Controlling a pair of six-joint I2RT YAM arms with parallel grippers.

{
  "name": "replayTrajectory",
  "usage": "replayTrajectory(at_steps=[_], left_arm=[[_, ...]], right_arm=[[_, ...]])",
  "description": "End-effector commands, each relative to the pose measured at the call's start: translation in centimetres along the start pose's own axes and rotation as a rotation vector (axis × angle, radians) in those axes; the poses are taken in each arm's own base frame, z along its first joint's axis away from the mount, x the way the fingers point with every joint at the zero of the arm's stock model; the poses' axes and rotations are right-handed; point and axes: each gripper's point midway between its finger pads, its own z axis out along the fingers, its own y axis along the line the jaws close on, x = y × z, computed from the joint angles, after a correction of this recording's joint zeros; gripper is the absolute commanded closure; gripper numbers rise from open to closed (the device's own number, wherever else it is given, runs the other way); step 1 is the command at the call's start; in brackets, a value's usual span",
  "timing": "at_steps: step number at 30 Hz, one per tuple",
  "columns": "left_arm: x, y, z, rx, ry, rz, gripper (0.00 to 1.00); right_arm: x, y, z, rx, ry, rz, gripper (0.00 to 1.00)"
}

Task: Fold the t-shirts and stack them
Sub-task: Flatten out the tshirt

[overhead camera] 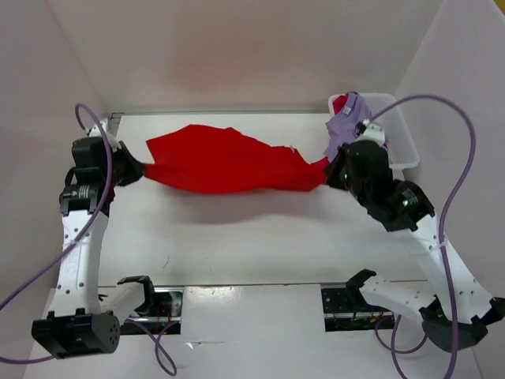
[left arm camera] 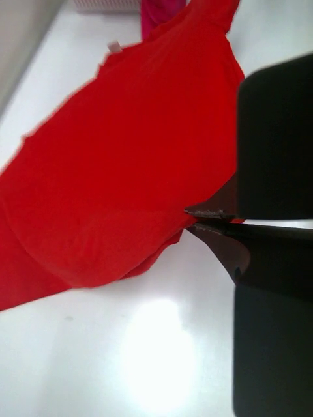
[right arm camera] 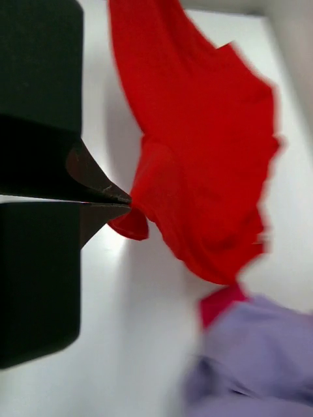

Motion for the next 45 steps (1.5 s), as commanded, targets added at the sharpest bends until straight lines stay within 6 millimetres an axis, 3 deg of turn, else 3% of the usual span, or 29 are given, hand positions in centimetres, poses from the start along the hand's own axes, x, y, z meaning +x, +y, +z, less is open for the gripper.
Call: replayTrajectory(at_steps=[1, 2, 7, 12, 16, 18, 22, 24, 26, 29, 30, 31, 34, 39, 44, 45], left_arm=[[4.9, 3.0, -0.9, -0.102, 0.112, 0.005, 1.00], [5.5, 3.1, -1.2, -0.107, 0.124, -0.006, 1.00], [7.5, 2.9, -1.6, -0.091, 0.196, -0.048, 1.00], [6.7, 3.0, -2.0, -0.096, 0.179, 0.014, 1.00], [4.8, 3.6, -2.6, -0.162, 0.118, 0.068, 1.00], [5.5, 3.6, -2.4, -0.148, 0.142, 0.065, 1.00], [6.5, 2.7, -2.1, -0.092, 0.174, 0.034, 0.99], [6.7, 2.6, -1.9, -0.083, 0.176, 0.033, 0.91], [6.9, 2.5, -1.7, -0.073, 0.178, 0.020, 0.90], [6.9, 2.9, -1.5, -0.093, 0.170, 0.011, 0.82], [6.9, 2.8, -1.5, -0.094, 0.170, 0.002, 0.78], [6.8, 3.0, -1.5, -0.102, 0.167, 0.003, 0.60], [7.0, 3.2, -1.6, -0.116, 0.173, -0.008, 0.40], [6.5, 3.9, -2.1, -0.170, 0.137, -0.031, 0.25], [5.7, 3.3, -1.7, -0.143, 0.103, -0.046, 0.16], [5.8, 2.8, -1.5, -0.115, 0.104, -0.056, 0.07]], right_arm=[[9.9, -0.4, -1.2, -0.062, 0.340, 0.089, 1.00], [12.5, -1.2, -1.1, -0.037, 0.413, 0.102, 1.00], [15.6, -2.9, -2.4, -0.011, 0.527, 0.052, 1.00], [19.3, -3.8, -2.2, 0.008, 0.702, -0.045, 1.00], [19.7, -3.9, -1.9, 0.020, 0.716, -0.071, 1.00], [19.6, -3.8, -1.8, 0.011, 0.708, -0.078, 1.00], [21.1, -4.0, -1.4, 0.017, 0.761, -0.090, 1.00], [21.6, -3.8, -1.3, 0.003, 0.768, -0.093, 1.00], [22.0, -4.1, -1.3, 0.015, 0.778, -0.086, 0.98], [22.3, -4.0, -1.3, 0.008, 0.784, -0.083, 0.81], [22.3, -4.0, -1.3, 0.012, 0.784, -0.074, 0.66], [22.3, -4.0, -1.3, 0.012, 0.784, -0.074, 0.57], [22.7, -4.3, -1.5, 0.028, 0.799, -0.070, 0.43], [21.9, -4.2, -1.5, 0.035, 0.770, -0.064, 0.40], [18.6, -2.4, 0.2, -0.010, 0.664, -0.106, 0.40], [17.4, -1.1, 1.2, -0.044, 0.625, -0.105, 0.40]])
